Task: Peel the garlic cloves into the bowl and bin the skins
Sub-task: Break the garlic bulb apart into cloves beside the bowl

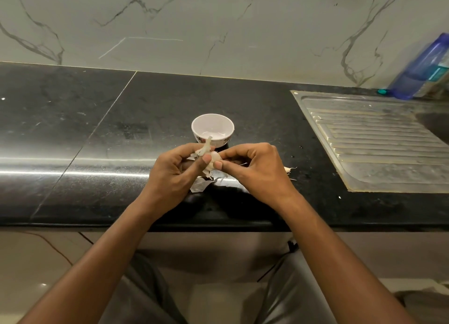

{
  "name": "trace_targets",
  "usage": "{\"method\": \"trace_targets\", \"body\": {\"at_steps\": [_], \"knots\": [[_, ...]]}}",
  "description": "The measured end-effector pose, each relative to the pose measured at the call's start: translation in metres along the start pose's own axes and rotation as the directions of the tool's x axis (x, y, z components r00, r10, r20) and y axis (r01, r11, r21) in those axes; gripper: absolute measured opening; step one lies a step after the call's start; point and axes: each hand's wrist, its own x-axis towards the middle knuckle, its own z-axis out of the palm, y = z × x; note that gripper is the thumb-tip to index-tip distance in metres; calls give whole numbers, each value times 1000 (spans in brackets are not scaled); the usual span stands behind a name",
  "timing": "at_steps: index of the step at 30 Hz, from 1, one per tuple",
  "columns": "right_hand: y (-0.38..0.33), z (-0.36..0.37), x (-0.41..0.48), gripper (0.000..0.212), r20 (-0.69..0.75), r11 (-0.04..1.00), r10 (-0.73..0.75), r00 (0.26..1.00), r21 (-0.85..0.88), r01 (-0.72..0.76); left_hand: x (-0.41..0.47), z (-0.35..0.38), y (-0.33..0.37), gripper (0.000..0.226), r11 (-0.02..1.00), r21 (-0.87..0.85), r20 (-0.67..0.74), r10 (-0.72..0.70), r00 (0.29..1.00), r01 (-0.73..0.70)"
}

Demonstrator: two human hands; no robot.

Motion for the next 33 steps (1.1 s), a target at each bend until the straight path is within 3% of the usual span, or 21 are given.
{"method": "trace_targets", "body": {"at_steps": [7, 12, 20, 25, 29, 33], "knots": [[3, 5, -2, 22, 25, 998, 2, 1000, 61, -4, -2, -3, -3, 17, 999, 33, -108, -12, 994, 16], [7, 8, 1, 12, -102, 985, 70, 992, 162, -53, 0, -6, -5, 17, 995, 24, -221, -92, 971, 99], [8, 13, 3, 13, -162, 998, 60, 985, 17, -58, 0, -5, -5, 16, 992, 72, -236, -87, 968, 107], [7, 12, 3, 15, -39, 977, 73, 997, -196, -79, 0, -3, -4, 17, 992, 61, -243, -91, 966, 109], [-1, 11, 2, 11, -28, 983, 76, 997, -164, -80, 0, -5, -4, 16, 992, 61, -229, -91, 969, 107], [-6, 10, 4, 20, -26, 994, 44, 999, -100, -46, 0, -5, -3, 17, 993, 43, -217, -101, 971, 113]]}}
